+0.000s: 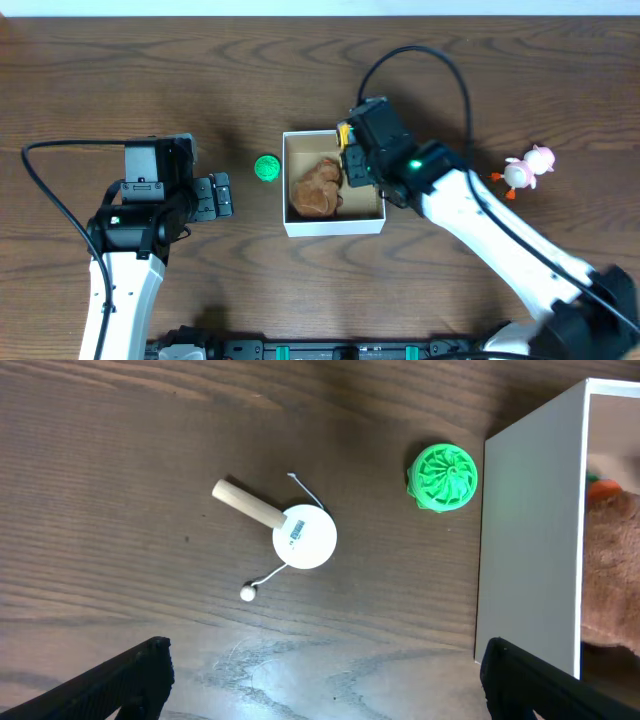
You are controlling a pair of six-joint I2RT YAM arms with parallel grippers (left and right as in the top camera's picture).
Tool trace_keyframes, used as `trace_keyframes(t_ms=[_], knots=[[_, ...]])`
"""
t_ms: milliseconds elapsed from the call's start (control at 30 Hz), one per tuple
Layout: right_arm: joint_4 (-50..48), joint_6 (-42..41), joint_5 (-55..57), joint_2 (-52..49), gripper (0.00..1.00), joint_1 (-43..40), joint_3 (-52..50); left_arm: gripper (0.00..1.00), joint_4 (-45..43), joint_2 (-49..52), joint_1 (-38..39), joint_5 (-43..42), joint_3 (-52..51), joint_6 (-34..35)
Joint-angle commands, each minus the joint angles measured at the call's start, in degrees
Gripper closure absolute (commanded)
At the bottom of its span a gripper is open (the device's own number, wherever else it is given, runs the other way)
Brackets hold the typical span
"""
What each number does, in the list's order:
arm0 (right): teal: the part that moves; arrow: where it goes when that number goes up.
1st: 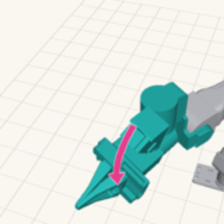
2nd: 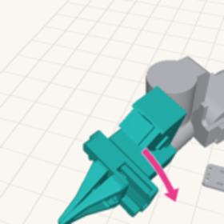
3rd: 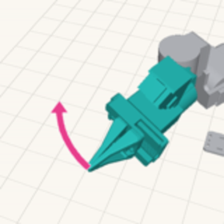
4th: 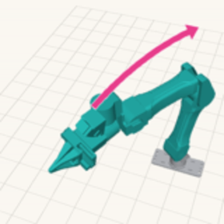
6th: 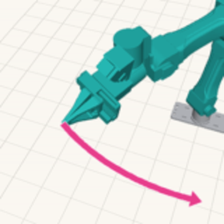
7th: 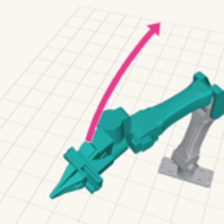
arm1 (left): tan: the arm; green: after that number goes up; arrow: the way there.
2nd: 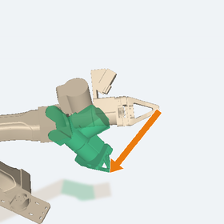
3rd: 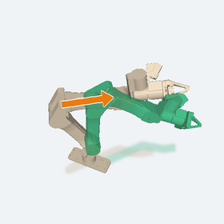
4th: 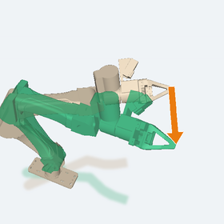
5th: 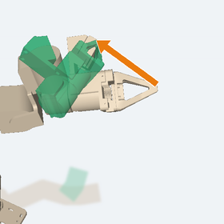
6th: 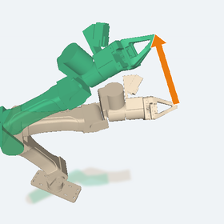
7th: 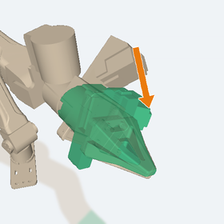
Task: Pack container
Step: 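Carry the dump truck into the box beside the bear and release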
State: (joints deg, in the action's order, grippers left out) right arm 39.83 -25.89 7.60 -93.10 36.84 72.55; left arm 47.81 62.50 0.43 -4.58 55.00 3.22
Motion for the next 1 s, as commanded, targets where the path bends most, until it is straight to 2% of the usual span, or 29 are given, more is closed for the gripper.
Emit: trace_keyframes(t_ms=[0, 133, 200, 267, 367, 700, 833, 967], knots=[[-0.2, -1.7, 1.9, -2.1, 0.53, 0.2, 0.5, 0.02, 0.1, 0.0, -0.2, -0.4, 0.7, 0.8], [0.1, -1.9, 1.8, -2.8, 0.52, 0.2, 0.5, 0.02, 0.1, 0.0, -0.2, -0.4, 0.7, 0.8], [0.1, -1.9, 1.8, -2.8, 0.48, 0.2, 0.5, 0.02, 0.1, 0.0, -0.2, -0.4, 0.7, 0.8], [0.2, -1.9, 1.8, -2.8, 0.34, 0.2, 0.5, 0.02, 0.1, 0.0, -0.2, -0.4, 0.7, 0.8], [0.2, -1.9, 1.8, -2.8, 0.19, 0.3, 0.5, 0.02, 0.1, 0.0, -0.2, -0.4, 0.7, 0.8], [0.9, -1.9, 2.2, -2.8, 0.22, 0.3, 0.5, 0.02, 0.2, 0.0, -0.2, -0.4, 0.7, 0.8], [1.8, -1.9, 8.0, -2.2, 0.21, -0.5, 1.2, 0.02, 0.1, 0.0, -0.2, -0.4, 0.7, 0.8], [6.9, -1.9, 13.2, 0.8, 0.16, -3.7, 4.7, 0.02, 0.1, 0.0, -0.2, -0.4, 0.5, 0.8]])
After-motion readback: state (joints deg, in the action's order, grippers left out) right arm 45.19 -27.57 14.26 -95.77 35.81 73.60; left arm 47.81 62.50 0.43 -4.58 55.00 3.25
